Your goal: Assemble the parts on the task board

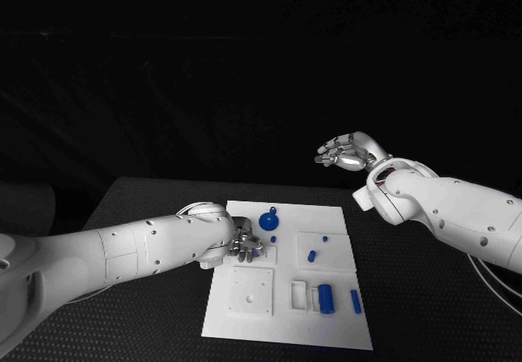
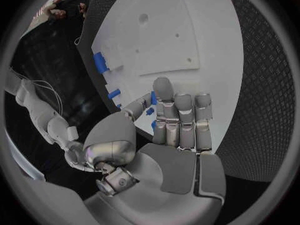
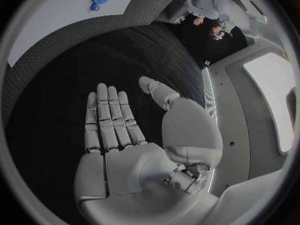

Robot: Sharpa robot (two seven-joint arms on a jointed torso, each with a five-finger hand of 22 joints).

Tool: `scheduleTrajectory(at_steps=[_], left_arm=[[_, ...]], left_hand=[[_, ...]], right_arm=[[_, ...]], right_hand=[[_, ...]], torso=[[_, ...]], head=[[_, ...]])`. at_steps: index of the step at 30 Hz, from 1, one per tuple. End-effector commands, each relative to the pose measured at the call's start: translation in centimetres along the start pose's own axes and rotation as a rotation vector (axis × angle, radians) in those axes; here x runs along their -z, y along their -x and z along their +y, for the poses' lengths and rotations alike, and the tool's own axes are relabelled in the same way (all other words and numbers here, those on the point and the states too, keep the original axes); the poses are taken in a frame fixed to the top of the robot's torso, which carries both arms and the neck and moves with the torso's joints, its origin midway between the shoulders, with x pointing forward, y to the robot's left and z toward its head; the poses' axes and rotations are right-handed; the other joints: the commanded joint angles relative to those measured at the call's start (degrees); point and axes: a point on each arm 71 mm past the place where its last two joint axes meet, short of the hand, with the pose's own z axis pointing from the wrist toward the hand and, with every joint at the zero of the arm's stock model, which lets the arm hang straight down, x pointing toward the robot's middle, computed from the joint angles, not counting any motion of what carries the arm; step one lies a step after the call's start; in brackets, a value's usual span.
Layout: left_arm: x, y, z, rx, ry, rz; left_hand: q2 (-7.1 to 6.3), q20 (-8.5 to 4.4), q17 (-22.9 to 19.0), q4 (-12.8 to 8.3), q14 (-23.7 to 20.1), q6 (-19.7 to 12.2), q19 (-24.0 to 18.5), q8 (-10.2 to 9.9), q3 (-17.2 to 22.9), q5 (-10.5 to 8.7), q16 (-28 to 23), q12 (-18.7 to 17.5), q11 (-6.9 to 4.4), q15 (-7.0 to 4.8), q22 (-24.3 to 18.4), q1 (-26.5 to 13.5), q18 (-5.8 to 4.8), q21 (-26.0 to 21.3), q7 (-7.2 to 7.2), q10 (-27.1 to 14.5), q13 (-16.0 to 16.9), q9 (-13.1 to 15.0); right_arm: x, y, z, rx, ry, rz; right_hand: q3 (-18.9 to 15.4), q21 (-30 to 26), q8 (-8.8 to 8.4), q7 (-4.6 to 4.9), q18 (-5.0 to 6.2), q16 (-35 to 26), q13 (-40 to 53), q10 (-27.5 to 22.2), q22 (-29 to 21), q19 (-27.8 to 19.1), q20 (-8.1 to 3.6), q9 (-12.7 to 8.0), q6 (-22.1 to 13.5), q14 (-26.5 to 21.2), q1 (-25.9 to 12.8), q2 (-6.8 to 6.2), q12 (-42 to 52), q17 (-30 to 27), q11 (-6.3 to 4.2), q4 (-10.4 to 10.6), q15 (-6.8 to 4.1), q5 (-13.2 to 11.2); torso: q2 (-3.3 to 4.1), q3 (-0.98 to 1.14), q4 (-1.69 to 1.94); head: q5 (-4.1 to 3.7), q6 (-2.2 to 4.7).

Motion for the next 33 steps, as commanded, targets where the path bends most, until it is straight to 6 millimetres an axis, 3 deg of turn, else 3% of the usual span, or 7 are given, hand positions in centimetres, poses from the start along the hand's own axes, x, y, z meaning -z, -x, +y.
scheduleTrajectory(at_steps=[1, 10, 17, 19, 23, 27, 33], left_arm=[[-0.11, -0.74, -0.24, 0.000, -0.002, 0.067], [-0.18, -0.55, -0.02, 0.005, 0.010, 0.057], [-0.17, -0.42, 0.05, 0.014, 0.012, 0.040], [-0.16, -0.37, 0.07, 0.017, 0.012, 0.033], [-0.16, -0.30, 0.06, 0.021, 0.011, 0.025], [-0.16, -0.24, 0.06, 0.021, 0.011, 0.017], [-0.15, -0.16, 0.14, 0.025, 0.013, 0.008]], left_hand=[[-0.10, -6.85, -0.07, -3.45, 0.10, 0.12, 0.24, -0.26, 6.76, -0.50, 0.02, -0.32, 0.17, -0.18, 1.02, -0.12, 0.70, 0.09, -0.04, -0.14, 0.06, 0.09], [-0.33, -6.86, -0.12, -3.23, 0.04, 0.08, 0.20, -0.41, 6.88, -1.67, 0.04, -0.40, 0.16, -0.18, 1.05, -0.13, 0.73, 0.16, -0.01, -0.19, 0.18, 0.27], [-4.47, -6.91, -0.39, 0.13, -0.02, -0.07, 0.27, -0.92, 5.36, -9.77, -0.04, -0.75, 0.12, -0.27, 0.96, -0.70, 0.81, 0.17, 0.09, -0.38, 0.46, 0.81], [-4.65, -6.94, -0.45, -0.09, -0.21, -0.34, -0.01, -1.03, 1.58, -9.44, -0.04, -0.83, 0.08, -0.29, 0.99, -1.92, 0.86, 0.17, 0.16, -0.64, 0.60, 1.14], [-6.02, -7.01, -0.53, 0.85, -0.25, -0.38, -0.07, -1.16, 0.42, -10.83, -0.07, -0.88, 0.02, -0.39, 0.89, -2.25, 0.95, 0.00, 0.13, -0.70, 0.67, 1.30], [-8.17, -7.12, -0.64, 2.84, -0.27, -0.37, -0.07, -1.36, -0.27, -14.60, -0.08, -0.98, -0.05, -0.52, 0.82, -2.55, 1.07, -0.23, 0.08, -0.75, 0.75, 1.51], [-10.59, -7.12, -0.69, 4.65, -0.37, -0.45, -0.12, -1.53, -1.05, -15.52, -0.07, -1.05, -0.04, -0.54, 0.81, -3.38, 1.05, -0.38, 0.14, -0.83, 0.82, 1.68]], right_arm=[[0.01, -0.16, 0.01, -0.001, 0.006, 0.015], [0.03, -0.21, -0.03, -0.002, 0.005, 0.015], [0.05, -0.18, -0.08, -0.001, 0.004, 0.014], [0.05, -0.19, -0.08, -0.001, 0.004, 0.014], [0.06, -0.19, -0.09, -0.001, 0.004, 0.014], [0.07, -0.19, -0.12, -0.001, 0.003, 0.013], [0.09, -0.17, -0.15, -0.001, 0.003, 0.013]], right_hand=[[0.12, -0.21, 0.23, -0.17, -0.37, -0.40, -0.03, 0.39, 0.02, -0.34, 0.22, -0.05, -0.15, 0.18, 0.34, 0.37, -0.37, -0.10, -0.03, 0.07, 0.19, 0.40], [0.11, -0.24, 0.21, -0.16, -0.37, -0.46, -0.03, 0.42, 0.02, -0.37, 0.25, -0.09, -0.17, 0.16, 0.28, 0.35, -0.47, -0.12, -0.01, 0.11, 0.21, 0.43], [0.07, -0.30, 0.18, -0.13, -0.37, -0.56, -0.04, 0.44, 0.02, -0.45, 0.28, -0.13, -0.23, 0.10, 0.21, 0.25, -0.61, -0.16, 0.02, 0.13, 0.25, 0.47], [0.07, -0.31, 0.17, -0.12, -0.37, -0.59, -0.04, 0.44, 0.02, -0.47, 0.29, -0.14, -0.25, 0.09, 0.20, 0.23, -0.64, -0.16, 0.03, 0.13, 0.26, 0.48], [0.06, -0.33, 0.16, -0.11, -0.37, -0.61, -0.04, 0.46, 0.03, -0.49, 0.30, -0.16, -0.27, 0.08, 0.19, 0.22, -0.67, -0.17, 0.03, 0.14, 0.27, 0.49], [0.06, -0.35, 0.15, -0.11, -0.36, -0.64, -0.04, 0.47, 0.03, -0.51, 0.30, -0.17, -0.29, 0.06, 0.19, 0.19, -0.71, -0.18, 0.04, 0.13, 0.28, 0.50], [0.05, -0.37, 0.14, -0.09, -0.36, -0.68, -0.04, 0.49, 0.03, -0.54, 0.31, -0.19, -0.32, 0.05, 0.19, 0.16, -0.77, -0.19, 0.05, 0.12, 0.30, 0.51]], torso=[[0.01, -0.01, -0.02], [0.01, -0.03, 0.00], [0.01, -0.04, 0.00], [0.01, -0.04, 0.00], [0.02, -0.04, -0.01], [0.02, -0.02, -0.01], [-0.01, -0.02, 0.00]], head=[[0.07, -0.02], [0.09, 0.08], [0.07, 0.10], [0.04, 0.15], [0.00, 0.19], [-0.01, 0.20], [0.00, 0.26]])
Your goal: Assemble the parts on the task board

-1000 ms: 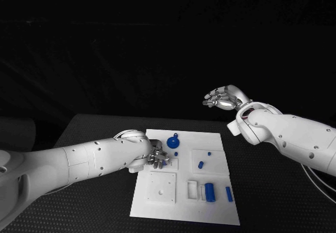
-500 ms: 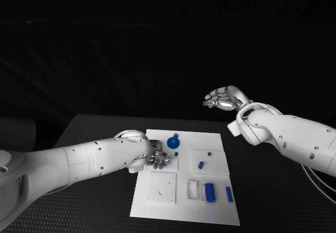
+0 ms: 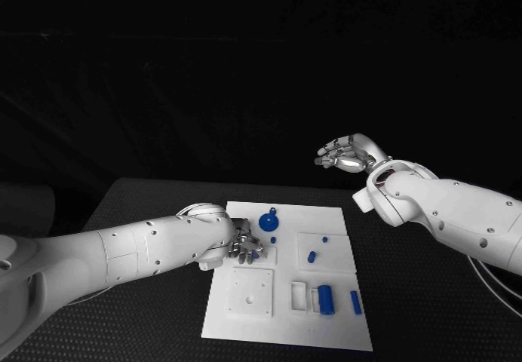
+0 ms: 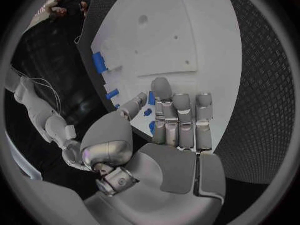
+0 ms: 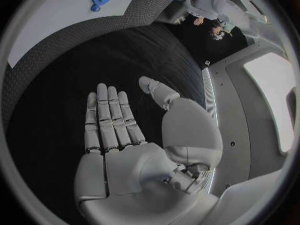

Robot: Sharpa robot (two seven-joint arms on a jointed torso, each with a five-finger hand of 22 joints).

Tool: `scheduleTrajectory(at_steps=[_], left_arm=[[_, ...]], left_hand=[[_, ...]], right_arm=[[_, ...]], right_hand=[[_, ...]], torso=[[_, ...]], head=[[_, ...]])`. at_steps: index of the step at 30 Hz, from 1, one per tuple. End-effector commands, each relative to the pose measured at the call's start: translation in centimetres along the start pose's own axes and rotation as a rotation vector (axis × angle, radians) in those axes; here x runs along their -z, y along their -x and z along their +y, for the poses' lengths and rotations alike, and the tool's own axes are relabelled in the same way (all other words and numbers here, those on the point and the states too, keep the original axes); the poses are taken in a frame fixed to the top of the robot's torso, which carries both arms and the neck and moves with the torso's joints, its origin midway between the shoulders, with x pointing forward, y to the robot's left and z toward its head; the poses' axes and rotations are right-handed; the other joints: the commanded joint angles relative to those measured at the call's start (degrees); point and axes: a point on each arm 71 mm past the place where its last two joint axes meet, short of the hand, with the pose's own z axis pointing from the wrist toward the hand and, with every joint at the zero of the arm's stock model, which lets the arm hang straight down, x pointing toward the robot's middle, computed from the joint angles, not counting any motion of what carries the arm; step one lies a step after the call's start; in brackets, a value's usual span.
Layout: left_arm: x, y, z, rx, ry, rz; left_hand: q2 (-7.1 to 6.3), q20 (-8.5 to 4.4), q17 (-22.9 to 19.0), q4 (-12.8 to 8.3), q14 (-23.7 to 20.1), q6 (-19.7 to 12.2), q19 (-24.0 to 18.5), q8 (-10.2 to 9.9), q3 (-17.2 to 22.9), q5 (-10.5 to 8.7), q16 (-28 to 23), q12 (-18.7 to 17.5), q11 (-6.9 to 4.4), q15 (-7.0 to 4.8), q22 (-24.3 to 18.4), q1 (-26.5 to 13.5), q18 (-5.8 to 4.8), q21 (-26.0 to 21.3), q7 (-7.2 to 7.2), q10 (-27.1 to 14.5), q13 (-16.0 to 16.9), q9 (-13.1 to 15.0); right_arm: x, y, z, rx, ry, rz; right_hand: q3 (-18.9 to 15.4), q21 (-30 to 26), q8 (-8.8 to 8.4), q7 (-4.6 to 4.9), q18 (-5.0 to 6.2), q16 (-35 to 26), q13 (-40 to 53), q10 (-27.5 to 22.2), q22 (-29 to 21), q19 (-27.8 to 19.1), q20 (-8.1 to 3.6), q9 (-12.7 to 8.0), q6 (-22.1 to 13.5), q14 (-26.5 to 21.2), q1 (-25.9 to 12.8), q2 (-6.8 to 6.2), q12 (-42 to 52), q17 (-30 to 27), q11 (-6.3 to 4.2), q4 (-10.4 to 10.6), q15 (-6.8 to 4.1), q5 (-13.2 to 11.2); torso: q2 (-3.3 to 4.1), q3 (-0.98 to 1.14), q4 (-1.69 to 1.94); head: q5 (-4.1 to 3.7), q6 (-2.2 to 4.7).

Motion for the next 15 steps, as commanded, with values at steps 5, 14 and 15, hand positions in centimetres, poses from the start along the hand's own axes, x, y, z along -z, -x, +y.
scheduleTrajectory(at_steps=[5, 14, 15], left_arm=[[0.03, -0.03, -0.03, 0.008, -0.002, -0.010], [0.31, 0.23, 0.33, 0.013, -0.001, -0.020], [0.38, 0.49, 0.25, 0.018, -0.004, -0.026]], left_hand=[[-2.41, -7.20, -0.08, 1.86, -0.23, -0.39, -0.11, -0.31, -0.22, -0.30, -0.01, -0.27, 0.04, -0.37, 0.83, -0.52, 1.17, -0.42, 0.03, -0.33, 0.16, 0.30], [-4.56, -7.24, -0.06, 3.42, -0.28, -0.43, -0.06, -0.28, 0.10, -0.32, 0.09, -0.25, 0.02, -0.41, 0.85, -0.24, 1.25, -0.36, 0.02, -0.34, 0.29, 0.61], [-5.55, -7.28, -0.07, 4.46, -0.28, -0.43, 0.03, -0.28, 0.62, -0.29, 0.11, -0.25, -0.01, -0.45, 0.82, -0.02, 1.30, -0.35, 0.00, -0.33, 0.34, 0.73]], right_arm=[[0.04, -0.07, 0.02, -0.001, 0.007, 0.010], [0.07, -0.01, -0.04, 0.000, 0.006, 0.009], [0.07, -0.01, -0.04, 0.000, 0.005, 0.008]], right_hand=[[0.04, -0.39, 0.13, -0.08, -0.35, -0.27, -0.03, 0.50, 0.03, -0.39, 0.14, -0.09, -0.33, 0.03, 0.18, 0.12, -0.36, -0.10, 0.05, 0.12, 0.32, 0.30], [0.03, -0.41, 0.12, -0.07, -0.35, -0.30, -0.03, 0.53, 0.04, -0.41, 0.15, -0.11, -0.35, 0.02, 0.17, 0.10, -0.41, -0.11, 0.05, 0.12, 0.33, 0.31], [0.03, -0.41, 0.12, -0.07, -0.35, -0.31, -0.03, 0.53, 0.04, -0.42, 0.15, -0.11, -0.35, 0.01, 0.17, 0.10, -0.41, -0.11, 0.06, 0.12, 0.33, 0.31]], torso=[[-0.01, 0.01, -0.01], [-0.01, 0.01, 0.01], [-0.01, 0.02, 0.03]], head=[[0.01, 0.05], [0.00, 0.03], [0.00, 0.03]])
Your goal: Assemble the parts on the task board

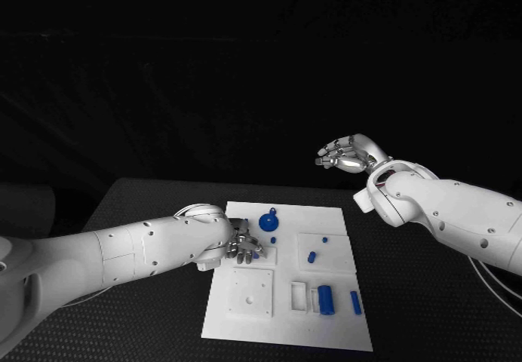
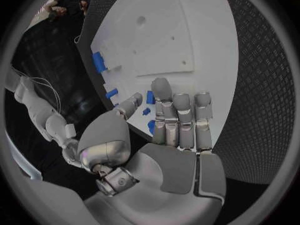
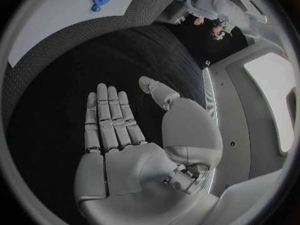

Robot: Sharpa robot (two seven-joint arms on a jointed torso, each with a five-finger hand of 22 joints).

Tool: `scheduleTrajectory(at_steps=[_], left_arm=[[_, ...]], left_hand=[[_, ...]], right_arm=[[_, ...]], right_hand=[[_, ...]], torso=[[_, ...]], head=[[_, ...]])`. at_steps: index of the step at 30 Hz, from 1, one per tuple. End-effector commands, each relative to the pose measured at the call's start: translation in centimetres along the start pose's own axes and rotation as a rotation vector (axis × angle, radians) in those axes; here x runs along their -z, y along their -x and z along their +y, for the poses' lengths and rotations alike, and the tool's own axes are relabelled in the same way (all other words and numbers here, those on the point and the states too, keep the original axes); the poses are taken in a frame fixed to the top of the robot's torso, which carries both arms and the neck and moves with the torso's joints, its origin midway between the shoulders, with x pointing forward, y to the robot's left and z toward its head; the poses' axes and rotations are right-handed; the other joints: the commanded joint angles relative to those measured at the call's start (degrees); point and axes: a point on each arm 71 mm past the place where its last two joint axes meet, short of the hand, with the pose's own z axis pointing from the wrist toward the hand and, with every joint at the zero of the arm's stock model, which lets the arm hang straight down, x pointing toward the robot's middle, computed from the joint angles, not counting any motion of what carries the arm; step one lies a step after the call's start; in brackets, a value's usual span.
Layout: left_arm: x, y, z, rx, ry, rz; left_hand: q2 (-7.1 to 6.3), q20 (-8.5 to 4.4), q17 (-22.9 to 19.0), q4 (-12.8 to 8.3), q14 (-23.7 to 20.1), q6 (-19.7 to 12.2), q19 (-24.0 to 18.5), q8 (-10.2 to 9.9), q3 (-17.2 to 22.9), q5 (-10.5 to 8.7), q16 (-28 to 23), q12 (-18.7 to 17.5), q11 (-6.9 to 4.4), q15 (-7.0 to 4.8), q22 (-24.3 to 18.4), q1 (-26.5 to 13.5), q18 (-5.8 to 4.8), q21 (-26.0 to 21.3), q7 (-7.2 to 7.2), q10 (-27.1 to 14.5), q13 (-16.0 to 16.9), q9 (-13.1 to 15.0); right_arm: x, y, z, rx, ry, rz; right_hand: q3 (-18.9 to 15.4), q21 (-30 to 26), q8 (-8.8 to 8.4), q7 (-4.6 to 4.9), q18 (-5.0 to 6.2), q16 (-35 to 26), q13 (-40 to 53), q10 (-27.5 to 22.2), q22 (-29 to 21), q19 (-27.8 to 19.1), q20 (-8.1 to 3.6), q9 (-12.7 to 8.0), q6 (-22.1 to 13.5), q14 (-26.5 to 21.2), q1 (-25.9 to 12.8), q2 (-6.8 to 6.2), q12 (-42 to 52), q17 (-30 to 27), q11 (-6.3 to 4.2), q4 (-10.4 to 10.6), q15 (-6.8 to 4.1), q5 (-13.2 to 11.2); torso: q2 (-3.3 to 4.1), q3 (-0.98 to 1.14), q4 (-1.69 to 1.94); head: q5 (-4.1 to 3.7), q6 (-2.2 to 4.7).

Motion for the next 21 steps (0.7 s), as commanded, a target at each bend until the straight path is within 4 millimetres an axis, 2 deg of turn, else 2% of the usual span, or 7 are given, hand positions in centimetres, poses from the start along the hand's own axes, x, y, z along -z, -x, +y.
scheduleTrajectory(at_steps=[1, 4, 5, 6, 10, 16, 21], left_arm=[[0.2, 0.6, -0.4, 0.014, -0.012, -0.023], [0.5, 0.9, -0.3, 0.021, -0.017, -0.031], [0.6, 1.1, -0.3, 0.025, -0.019, -0.034], [0.7, 1.2, -0.4, 0.027, -0.021, -0.036], [1.1, 1.6, -0.4, 0.036, -0.032, -0.045], [2.0, 2.3, -0.5, 0.078, -0.074, -0.082], [3.0, 2.8, -0.4, 0.112, -0.124, -0.128]], left_hand=[[-1.96, -7.28, -0.07, 1.97, -0.07, -0.46, 0.08, -0.28, 0.81, -0.26, 0.14, -0.25, -0.01, -0.26, 0.81, 0.63, 0.41, -0.12, 0.02, -0.32, 0.14, 0.28], [-2.69, -7.21, -0.06, 2.44, -0.15, -0.57, -0.03, -0.30, -0.10, -0.27, 0.17, -0.27, 0.04, -0.22, 0.86, 0.39, 0.33, -0.06, 0.08, -0.41, 0.21, 0.43], [-0.73, -7.12, 0.03, 0.54, -0.46, -0.89, -0.70, -0.30, -4.55, -0.21, 0.28, -0.25, 0.07, -0.12, 1.05, 0.05, 0.29, 0.01, 0.12, -0.67, 0.37, 0.76], [-0.81, -7.14, 0.02, 0.56, -0.48, -0.88, -0.73, -0.31, -4.85, -0.22, 0.27, -0.27, 0.05, -0.14, 1.02, -0.12, 0.33, -0.03, 0.09, -0.69, 0.38, 0.78], [-1.53, -7.24, -0.01, 0.68, -0.54, -0.93, -0.80, -0.39, -5.52, -0.25, 0.23, -0.31, 0.00, -0.24, 0.90, -0.36, 0.48, -0.16, 0.05, -0.75, 0.41, 0.82], [-4.14, -7.21, -0.40, 1.91, -1.49, -2.20, -1.12, -1.30, -4.79, -0.24, -0.54, -1.06, 0.21, -0.27, 0.62, 0.76, 0.53, -0.64, 0.59, -2.04, 0.24, 0.68], [-4.81, -6.89, -0.79, 1.78, -2.80, -4.59, -2.02, -2.58, -4.44, -0.23, -1.39, -1.75, 0.58, 0.04, 0.48, 3.03, 0.22, -1.25, 1.66, -4.01, 0.19, 0.41]], right_arm=[[0.0, -0.1, 0.0, -0.001, 0.007, 0.009], [0.0, -0.1, 0.0, -0.001, 0.007, 0.010], [0.0, -0.1, 0.0, -0.001, 0.007, 0.010], [0.1, -0.1, 0.0, -0.001, 0.007, 0.009], [0.1, 0.0, 0.0, 0.000, 0.006, 0.008], [0.2, 0.2, -0.2, 0.001, 0.002, 0.004], [0.2, 0.4, -0.4, 0.000, 0.000, 0.002]], right_hand=[[0.03, -0.19, 0.12, -0.07, -0.35, -0.31, -0.03, 0.53, 0.04, -0.42, 0.16, -0.06, -0.35, 0.01, 0.17, 0.10, -0.20, -0.06, 0.06, 0.12, 0.34, 0.31], [0.03, -0.20, 0.12, -0.07, -0.35, -0.32, -0.03, 0.54, 0.04, -0.43, 0.16, -0.07, -0.35, 0.01, 0.17, 0.10, -0.21, -0.06, 0.06, 0.12, 0.34, 0.31], [0.03, -0.20, 0.12, -0.07, -0.35, -0.33, -0.03, 0.54, 0.04, -0.43, 0.16, -0.07, -0.35, 0.01, 0.17, 0.09, -0.22, -0.07, 0.06, 0.12, 0.34, 0.31], [0.02, -0.20, 0.12, -0.07, -0.35, -0.33, -0.03, 0.54, 0.04, -0.44, 0.16, -0.07, -0.36, 0.01, 0.17, 0.09, -0.22, -0.07, 0.06, 0.12, 0.34, 0.31], [0.01, -0.21, 0.12, -0.06, -0.35, -0.35, -0.03, 0.55, 0.05, -0.45, 0.17, -0.08, -0.36, 0.00, 0.16, 0.08, -0.25, -0.07, 0.06, 0.12, 0.35, 0.31], [-0.04, -0.24, 0.11, -0.04, -0.35, -0.41, -0.03, 0.58, 0.06, -0.49, 0.20, -0.10, -0.39, -0.03, 0.09, 0.00, -0.33, -0.09, 0.07, 0.15, 0.38, 0.32], [-0.10, -0.27, 0.10, -0.03, -0.36, -0.46, -0.03, 0.60, 0.07, -0.53, 0.22, -0.13, -0.40, -0.05, 0.01, -0.06, -0.40, -0.10, 0.08, 0.19, 0.40, 0.36]], torso=[[-0.02, 0.00, 0.03], [-0.04, 0.00, 0.03], [-0.03, 0.01, 0.03], [-0.02, 0.01, 0.03], [-0.03, 0.00, 0.03], [-0.02, 0.00, 0.00], [-0.03, 0.01, 0.01]], head=[[0.01, -0.02], [0.06, 0.12], [0.06, 0.12], [0.04, 0.13], [0.04, 0.23], [-0.01, 0.48], [-0.09, 0.56]])
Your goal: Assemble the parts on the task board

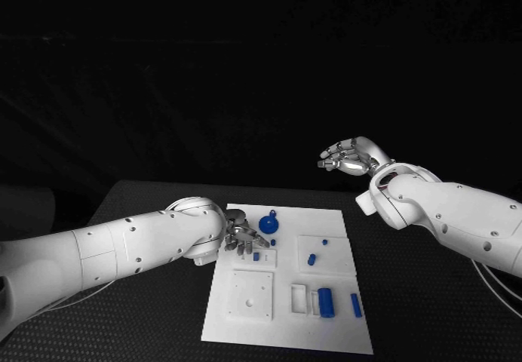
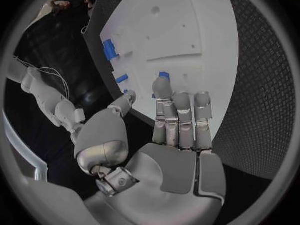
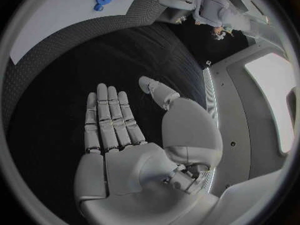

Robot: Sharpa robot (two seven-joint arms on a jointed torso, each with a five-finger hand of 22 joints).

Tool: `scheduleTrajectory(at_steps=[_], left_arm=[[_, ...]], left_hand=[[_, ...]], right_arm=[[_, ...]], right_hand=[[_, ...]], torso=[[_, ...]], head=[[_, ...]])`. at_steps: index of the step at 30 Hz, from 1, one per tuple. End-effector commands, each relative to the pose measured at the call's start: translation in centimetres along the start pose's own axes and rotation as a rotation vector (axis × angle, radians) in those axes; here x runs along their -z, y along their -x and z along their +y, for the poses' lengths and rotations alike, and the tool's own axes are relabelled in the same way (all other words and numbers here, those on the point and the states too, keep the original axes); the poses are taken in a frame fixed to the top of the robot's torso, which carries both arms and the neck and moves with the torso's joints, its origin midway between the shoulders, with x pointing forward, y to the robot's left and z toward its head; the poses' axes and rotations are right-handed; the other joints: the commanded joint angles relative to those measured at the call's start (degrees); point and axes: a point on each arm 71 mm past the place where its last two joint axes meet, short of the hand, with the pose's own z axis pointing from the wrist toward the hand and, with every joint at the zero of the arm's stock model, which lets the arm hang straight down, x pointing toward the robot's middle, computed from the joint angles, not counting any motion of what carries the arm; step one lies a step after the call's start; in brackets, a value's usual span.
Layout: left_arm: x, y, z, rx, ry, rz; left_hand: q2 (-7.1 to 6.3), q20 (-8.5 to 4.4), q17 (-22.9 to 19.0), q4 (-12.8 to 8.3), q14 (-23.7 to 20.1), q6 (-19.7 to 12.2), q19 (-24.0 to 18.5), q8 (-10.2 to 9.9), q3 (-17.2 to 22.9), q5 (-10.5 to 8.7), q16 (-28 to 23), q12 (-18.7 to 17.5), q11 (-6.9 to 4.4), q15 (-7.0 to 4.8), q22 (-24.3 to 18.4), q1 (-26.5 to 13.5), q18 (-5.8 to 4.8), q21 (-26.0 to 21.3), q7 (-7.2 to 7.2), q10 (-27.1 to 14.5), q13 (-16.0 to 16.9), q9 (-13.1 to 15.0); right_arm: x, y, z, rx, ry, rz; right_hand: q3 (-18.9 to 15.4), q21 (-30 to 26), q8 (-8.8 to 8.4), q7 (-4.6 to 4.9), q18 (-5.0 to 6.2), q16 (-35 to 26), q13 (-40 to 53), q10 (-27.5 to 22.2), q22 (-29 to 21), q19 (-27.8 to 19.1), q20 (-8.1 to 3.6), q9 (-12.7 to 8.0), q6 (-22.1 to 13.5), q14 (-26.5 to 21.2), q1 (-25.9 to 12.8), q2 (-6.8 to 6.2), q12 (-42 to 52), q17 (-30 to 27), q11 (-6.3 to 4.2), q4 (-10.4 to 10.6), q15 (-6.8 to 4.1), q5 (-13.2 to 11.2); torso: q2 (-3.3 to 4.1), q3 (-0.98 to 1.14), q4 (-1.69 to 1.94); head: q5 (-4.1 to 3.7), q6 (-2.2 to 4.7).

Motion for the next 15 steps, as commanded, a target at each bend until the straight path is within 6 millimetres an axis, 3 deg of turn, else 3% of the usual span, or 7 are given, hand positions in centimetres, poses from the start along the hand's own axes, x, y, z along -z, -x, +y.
scheduleTrajectory(at_steps=[1, 2, 5, 8, 10, 15], left_arm=[[0.7, 0.5, -0.4, 0.054, -0.076, -0.068], [0.9, 0.5, -0.4, 0.060, -0.097, -0.081], [1.6, 1.0, -0.3, 0.082, -0.181, -0.146], [2.4, 1.5, -0.3, 0.076, -0.296, -0.245], [3.1, 1.4, -0.1, 0.061, -0.386, -0.314], [4.5, 1.0, 0.5, -0.052, -0.557, -0.456]], left_hand=[[-0.09, -7.24, -0.19, -0.10, -0.80, -1.22, -0.83, -0.75, 0.23, -0.23, -0.51, -0.37, 0.27, 0.24, 0.45, 1.55, 0.14, -0.51, 0.52, -0.98, -0.07, -0.27], [-0.17, -7.17, -0.24, -0.41, -1.01, -1.50, -1.01, -0.89, 0.24, -0.23, -0.61, -0.44, 0.36, 0.34, 0.44, 2.30, 0.08, -0.63, 0.65, -1.29, -0.05, -0.30], [0.63, -5.87, -1.44, -3.94, -4.55, -5.92, -3.82, -3.27, 0.37, -0.14, -3.01, -2.46, 2.42, 2.13, 0.03, 8.21, -0.82, -2.51, 2.71, -5.83, -0.74, -1.34], [1.86, -4.27, -2.71, -9.12, -6.40, -8.88, -5.37, -5.08, 0.33, 0.56, -4.70, -4.03, 4.02, 3.85, -0.20, 15.99, -1.27, -3.84, 4.33, -8.62, -1.73, -2.77], [2.38, -2.66, -3.95, -12.18, -9.02, -11.32, -7.56, -6.54, 0.86, 3.03, -6.90, -5.91, 5.56, 5.58, -0.71, 20.83, -1.63, -5.72, 5.59, -11.61, -2.92, -4.05], [1.94, -0.35, -6.05, -14.99, -10.48, -13.23, -8.68, -7.90, 0.66, 4.17, -9.95, -8.52, 7.19, 7.89, -1.20, 27.00, -1.10, -7.79, 6.85, -13.71, -5.44, -6.73]], right_arm=[[0.1, 0.0, 0.0, -0.003, 0.008, 0.008], [0.1, 0.0, -0.1, -0.003, 0.008, 0.007], [0.2, 0.1, -0.3, -0.003, 0.008, 0.007], [0.3, 0.1, -0.5, -0.003, 0.009, 0.008], [0.4, 0.1, -0.6, -0.003, 0.009, 0.008], [0.4, 0.2, -0.7, -0.002, 0.010, 0.006]], right_hand=[[-0.10, -0.27, 0.10, -0.03, -0.36, -0.23, -0.03, 0.40, 0.07, -0.31, 0.00, -0.07, -0.40, -0.05, 0.01, -0.06, -0.41, -0.06, -0.12, 0.19, 0.41, 0.37], [-0.10, -0.28, 0.10, -0.03, -0.35, -0.24, -0.03, 0.40, 0.07, -0.32, 0.00, -0.08, -0.41, -0.05, 0.01, -0.07, -0.42, -0.06, -0.12, 0.19, 0.41, 0.37], [-0.09, -0.28, 0.10, -0.03, -0.35, -0.26, -0.03, 0.41, 0.07, -0.33, 0.00, -0.09, -0.41, -0.06, 0.03, -0.06, -0.45, -0.07, -0.12, 0.19, 0.41, 0.39], [-0.06, -0.29, 0.10, -0.04, -0.33, -0.27, -0.03, 0.42, 0.08, -0.34, 0.00, -0.10, -0.41, -0.05, 0.09, -0.03, -0.49, -0.07, -0.13, 0.16, 0.41, 0.39], [-0.04, -0.30, 0.11, -0.05, -0.32, -0.28, -0.03, 0.44, 0.09, -0.35, -0.01, -0.10, -0.40, -0.04, 0.15, -0.01, -0.52, -0.07, -0.14, 0.13, 0.40, 0.39], [0.02, -0.31, 0.13, -0.06, -0.29, -0.32, -0.02, 0.49, 0.12, -0.37, 0.00, -0.12, -0.38, -0.02, 0.32, 0.04, -0.61, -0.07, -0.16, 0.04, 0.39, 0.35]], torso=[[0.00, 0.01, -0.01], [0.00, 0.01, -0.02], [0.03, 0.02, -0.01], [0.03, 0.00, 0.04], [0.04, -0.01, 0.02], [-0.06, -0.06, 0.16]], head=[[-0.10, 0.09], [-0.15, 0.05], [-0.27, 0.04], [-0.39, -0.05], [-0.43, -0.10], [-0.55, -0.21]])
